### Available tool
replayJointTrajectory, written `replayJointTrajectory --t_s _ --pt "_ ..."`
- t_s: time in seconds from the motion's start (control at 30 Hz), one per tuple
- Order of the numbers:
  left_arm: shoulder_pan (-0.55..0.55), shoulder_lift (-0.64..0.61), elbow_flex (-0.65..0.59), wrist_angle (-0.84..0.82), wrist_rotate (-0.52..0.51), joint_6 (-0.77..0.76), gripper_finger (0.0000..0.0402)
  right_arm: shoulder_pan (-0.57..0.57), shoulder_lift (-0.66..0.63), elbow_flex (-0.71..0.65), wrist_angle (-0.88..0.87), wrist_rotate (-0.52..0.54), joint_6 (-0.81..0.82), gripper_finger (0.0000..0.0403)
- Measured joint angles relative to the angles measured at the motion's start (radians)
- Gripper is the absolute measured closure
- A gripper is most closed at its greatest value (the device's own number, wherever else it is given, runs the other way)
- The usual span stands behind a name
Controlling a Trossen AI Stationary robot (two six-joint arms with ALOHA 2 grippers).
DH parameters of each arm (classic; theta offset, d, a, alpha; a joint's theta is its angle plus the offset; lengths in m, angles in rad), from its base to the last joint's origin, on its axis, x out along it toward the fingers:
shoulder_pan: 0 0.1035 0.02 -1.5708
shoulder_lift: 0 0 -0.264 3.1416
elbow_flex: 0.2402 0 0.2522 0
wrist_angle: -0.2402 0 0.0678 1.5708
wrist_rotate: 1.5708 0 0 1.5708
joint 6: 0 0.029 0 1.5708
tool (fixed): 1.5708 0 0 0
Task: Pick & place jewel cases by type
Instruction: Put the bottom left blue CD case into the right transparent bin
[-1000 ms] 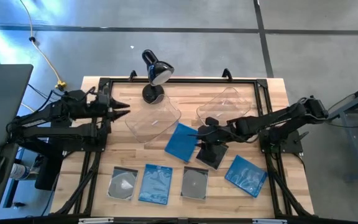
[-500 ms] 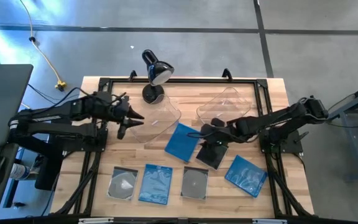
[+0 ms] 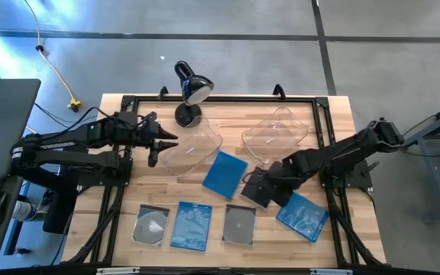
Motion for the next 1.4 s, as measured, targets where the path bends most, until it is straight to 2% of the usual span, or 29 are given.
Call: replayJointTrajectory --t_s 0.2,0.37,0.53,0.7,0.93,1.07,1.23,1.4 --pt "0.000 0.000 0.000 0.023 -0.001 0.000 0.0294 0.081 0.000 0.000 -0.020 -0.013 0.093 0.0276" --pt "0.000 0.000 0.000 0.022 -0.001 0.000 0.0294 0.153 0.000 0.000 -0.035 0.050 0.160 0.0276" --pt "0.000 0.000 0.000 0.022 0.011 -0.003 0.0294 0.185 0.000 0.000 -0.026 0.010 0.220 0.0276" --pt "0.000 0.000 0.000 0.034 0.122 -0.003 0.0294 0.185 0.000 0.000 0.011 0.008 0.229 0.0277" --pt "0.000 0.006 0.001 0.087 0.350 0.044 0.0294 0.213 0.000 0.000 0.039 0.061 0.328 0.0277" --pt "0.000 0.006 0.001 0.062 0.346 0.054 0.0294 0.249 0.000 0.000 0.085 0.136 0.359 0.0277" --pt "0.000 0.005 0.001 -0.023 0.316 0.053 0.0294 0.271 0.000 0.000 0.223 0.257 0.361 0.0277" --pt "0.000 0.028 0.001 -0.128 0.251 0.053 0.0294 0.273 0.027 0.000 0.309 0.284 0.355 0.0277"
